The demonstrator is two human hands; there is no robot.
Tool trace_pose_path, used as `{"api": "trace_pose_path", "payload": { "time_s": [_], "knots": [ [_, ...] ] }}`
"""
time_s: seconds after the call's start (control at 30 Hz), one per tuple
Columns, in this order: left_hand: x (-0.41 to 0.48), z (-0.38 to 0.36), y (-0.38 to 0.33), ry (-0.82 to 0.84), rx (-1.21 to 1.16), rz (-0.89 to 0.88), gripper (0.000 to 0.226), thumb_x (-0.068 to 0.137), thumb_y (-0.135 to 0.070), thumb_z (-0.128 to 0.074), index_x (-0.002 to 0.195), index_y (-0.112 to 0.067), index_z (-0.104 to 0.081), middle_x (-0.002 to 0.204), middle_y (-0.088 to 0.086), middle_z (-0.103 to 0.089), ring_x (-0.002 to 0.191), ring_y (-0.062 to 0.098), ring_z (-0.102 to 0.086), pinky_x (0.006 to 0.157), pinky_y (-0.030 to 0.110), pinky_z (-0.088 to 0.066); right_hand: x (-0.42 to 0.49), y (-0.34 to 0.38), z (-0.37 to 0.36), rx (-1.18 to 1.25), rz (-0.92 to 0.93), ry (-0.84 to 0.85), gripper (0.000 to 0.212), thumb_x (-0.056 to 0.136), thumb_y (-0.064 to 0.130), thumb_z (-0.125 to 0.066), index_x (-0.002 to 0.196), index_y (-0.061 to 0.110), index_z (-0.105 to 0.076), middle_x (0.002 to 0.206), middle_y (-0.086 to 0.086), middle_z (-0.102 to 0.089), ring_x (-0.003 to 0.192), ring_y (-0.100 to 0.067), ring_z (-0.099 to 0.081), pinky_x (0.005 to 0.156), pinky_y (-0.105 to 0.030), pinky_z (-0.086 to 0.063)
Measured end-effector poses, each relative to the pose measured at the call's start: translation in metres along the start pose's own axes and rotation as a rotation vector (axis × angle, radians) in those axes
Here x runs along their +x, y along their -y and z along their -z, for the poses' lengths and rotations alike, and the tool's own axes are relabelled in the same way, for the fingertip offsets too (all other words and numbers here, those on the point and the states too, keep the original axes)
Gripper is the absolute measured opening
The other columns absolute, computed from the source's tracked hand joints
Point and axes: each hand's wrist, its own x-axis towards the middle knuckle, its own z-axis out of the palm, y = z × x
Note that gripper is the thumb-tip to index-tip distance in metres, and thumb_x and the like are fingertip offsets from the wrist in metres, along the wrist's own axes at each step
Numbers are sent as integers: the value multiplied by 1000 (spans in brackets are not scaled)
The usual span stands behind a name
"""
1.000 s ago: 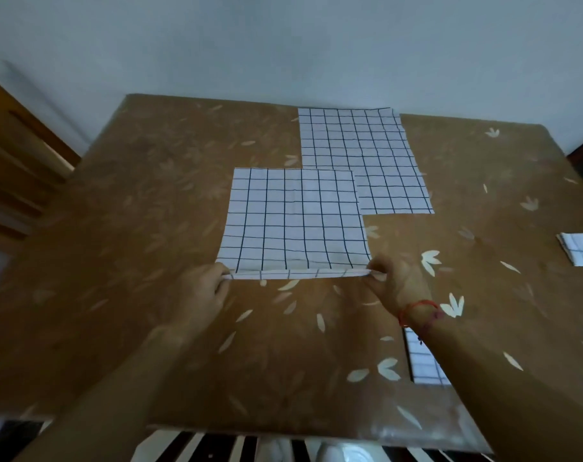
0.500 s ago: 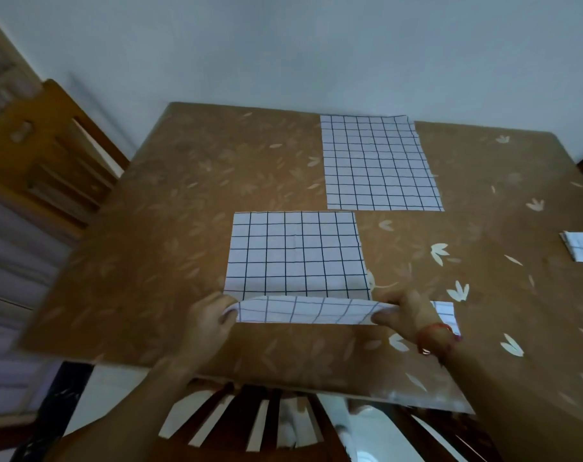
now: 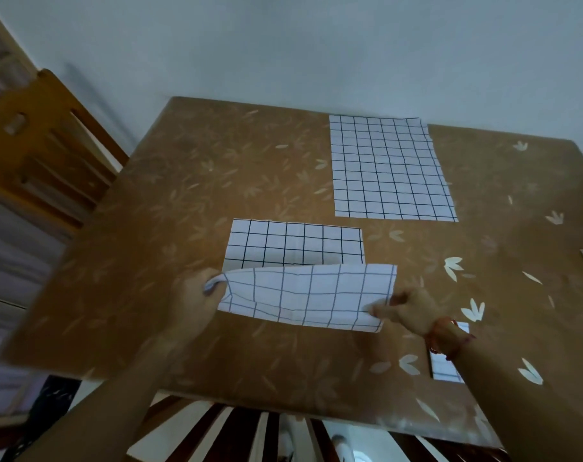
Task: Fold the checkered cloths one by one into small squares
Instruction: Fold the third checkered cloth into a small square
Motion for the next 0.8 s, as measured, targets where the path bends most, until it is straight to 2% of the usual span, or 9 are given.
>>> {"api": "trace_pose_path", "payload": {
  "time_s": [0.07,0.1,0.17,0.23,0.3,0.47,0.63,0.7,0.8],
  "knots": [
    [17,-2,2,8,-37,24,9,84,1,-64,77,-3,-66,63,6,-58,60,22,-53,52,19,-32,41,-59,-6,-29,-83,97,52,41,51,-92,81,23,-75,93,3,-75,69,-7,-70,58,-20,-58],
    [24,-3,3,13,-58,33,6,85,0,-64,81,-5,-67,66,4,-60,63,19,-53,53,16,-34,45,-63,-6,18,-80,102,50,41,50,-92,79,22,-74,91,2,-76,67,-6,-70,58,-21,-58],
    [39,-8,4,18,-86,52,4,86,-2,-64,84,-5,-66,68,2,-58,63,15,-51,52,14,-33,25,-8,-11,104,-58,16,16,63,24,-87,71,22,-74,76,5,-74,65,-4,-69,59,-16,-55],
    [54,-12,7,-2,-97,98,2,87,-6,-64,89,-6,-64,71,1,-56,62,8,-48,52,16,-32,-4,59,-13,150,3,-84,11,71,16,-82,78,18,-74,84,-2,-75,77,-16,-72,71,-30,-59],
    [67,-16,11,-20,-120,158,17,89,-9,-64,106,-8,-63,84,-1,-59,68,5,-51,55,16,-33,11,60,-15,236,27,-125,14,70,19,-83,81,17,-74,87,-5,-74,80,-22,-72,74,-40,-60],
    [80,-32,25,-68,-49,194,32,89,-15,-65,119,-11,-57,110,-4,-52,98,12,-48,77,25,-38,41,71,-18,197,-13,-219,16,75,28,-80,80,17,-69,74,6,-65,70,-11,-62,55,-20,-45],
    [57,-62,44,82,14,-11,34,87,-21,-59,118,-7,-61,116,4,-57,107,20,-53,88,27,-37,62,78,-22,264,-69,-193,14,82,19,-74,92,11,-68,73,4,-63,65,-7,-59,52,-16,-42],
    [43,-76,49,154,57,-73,40,85,-25,-54,119,-6,-63,120,7,-58,113,21,-52,95,30,-38,70,77,-24,276,-91,-220,20,81,21,-75,97,10,-68,80,0,-66,70,-11,-62,59,-21,-48],
    [22,-95,52,238,146,-168,41,88,-34,-49,123,-15,-61,126,1,-57,119,15,-49,99,35,-45,78,77,-29,261,-128,-273,38,76,26,-78,108,8,-68,99,-7,-71,86,-21,-67,83,-36,-56]
  ]
}}
